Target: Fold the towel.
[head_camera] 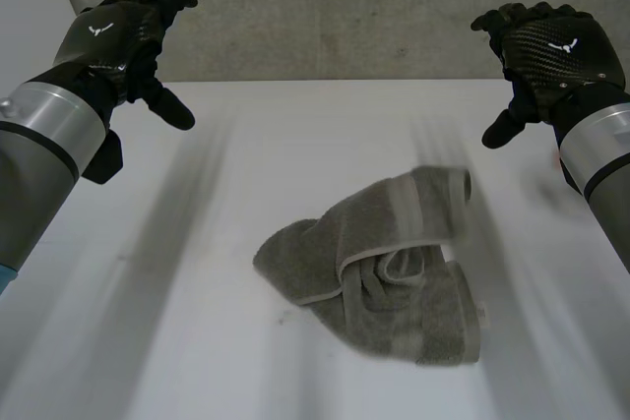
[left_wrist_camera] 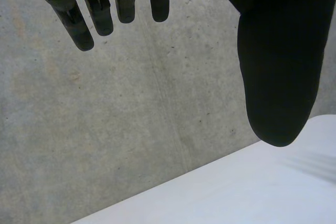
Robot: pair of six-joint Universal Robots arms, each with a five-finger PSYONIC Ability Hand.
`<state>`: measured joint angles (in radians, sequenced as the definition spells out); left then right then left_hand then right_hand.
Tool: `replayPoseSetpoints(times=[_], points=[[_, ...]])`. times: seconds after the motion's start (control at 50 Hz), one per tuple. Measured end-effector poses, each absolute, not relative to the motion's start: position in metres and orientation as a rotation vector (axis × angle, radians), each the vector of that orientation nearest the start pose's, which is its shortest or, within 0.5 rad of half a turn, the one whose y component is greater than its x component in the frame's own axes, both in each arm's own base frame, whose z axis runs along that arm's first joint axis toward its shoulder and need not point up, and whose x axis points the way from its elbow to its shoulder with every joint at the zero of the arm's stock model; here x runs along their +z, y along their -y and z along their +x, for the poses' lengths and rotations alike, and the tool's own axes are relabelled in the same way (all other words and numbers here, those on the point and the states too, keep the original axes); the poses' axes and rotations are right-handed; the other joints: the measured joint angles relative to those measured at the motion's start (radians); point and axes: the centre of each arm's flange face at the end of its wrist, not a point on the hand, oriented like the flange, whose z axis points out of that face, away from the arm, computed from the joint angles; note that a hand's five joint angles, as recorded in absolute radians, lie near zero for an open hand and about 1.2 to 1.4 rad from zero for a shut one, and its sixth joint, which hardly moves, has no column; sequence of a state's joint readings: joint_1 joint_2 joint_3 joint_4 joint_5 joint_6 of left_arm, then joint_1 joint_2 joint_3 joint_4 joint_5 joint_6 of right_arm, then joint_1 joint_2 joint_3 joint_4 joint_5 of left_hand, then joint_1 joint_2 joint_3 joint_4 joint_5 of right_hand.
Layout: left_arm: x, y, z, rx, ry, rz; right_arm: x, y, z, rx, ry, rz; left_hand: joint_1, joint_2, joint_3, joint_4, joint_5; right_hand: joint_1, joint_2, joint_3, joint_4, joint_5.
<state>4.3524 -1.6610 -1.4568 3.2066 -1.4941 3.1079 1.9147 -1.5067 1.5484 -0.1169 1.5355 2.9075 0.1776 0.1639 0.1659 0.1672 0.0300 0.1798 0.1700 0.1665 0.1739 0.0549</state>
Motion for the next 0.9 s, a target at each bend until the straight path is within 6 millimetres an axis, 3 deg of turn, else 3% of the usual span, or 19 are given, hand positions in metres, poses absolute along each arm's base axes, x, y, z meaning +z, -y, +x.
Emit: replayPoseSetpoints(times=[0.26,0.44,0.58,0.68,0.8,0.9], points=[[0.323,0.262,-0.248,-2.545,-2.333,0.496,0.309,0.263,0.237,-2.222,-1.973,-0.642,0.0,0.0,0.0,0.0,0.0,0.0,0.0,0.0,0.0,0.0],[0.305,0.259,-0.26,-2.477,-2.42,0.556,0.305,0.255,0.24,-2.108,-2.049,-0.769,0.019,0.032,0.03,0.027,0.0,0.0,0.0,0.0,0.0,0.0],[0.264,0.236,-0.281,-2.263,-2.648,0.665,0.281,0.24,0.249,-1.888,-2.1,-1.021,0.054,0.069,0.067,0.066,0.027,0.0,0.0,0.0,0.0,0.0],[0.238,0.22,-0.283,-2.109,-2.806,0.601,0.253,0.238,0.252,-1.766,-2.139,-1.108,0.072,0.086,0.083,0.082,0.043,0.016,0.0,0.005,0.001,0.0],[0.214,0.204,-0.281,-1.989,-2.931,0.454,0.218,0.237,0.252,-1.656,-2.201,-1.11,0.145,0.159,0.157,0.154,0.114,0.055,0.032,0.037,0.027,0.0],[0.199,0.189,-0.285,-1.949,-2.979,0.437,0.198,0.239,0.252,-1.652,-2.209,-1.055,0.207,0.221,0.217,0.216,0.178,0.129,0.098,0.102,0.09,0.035]])
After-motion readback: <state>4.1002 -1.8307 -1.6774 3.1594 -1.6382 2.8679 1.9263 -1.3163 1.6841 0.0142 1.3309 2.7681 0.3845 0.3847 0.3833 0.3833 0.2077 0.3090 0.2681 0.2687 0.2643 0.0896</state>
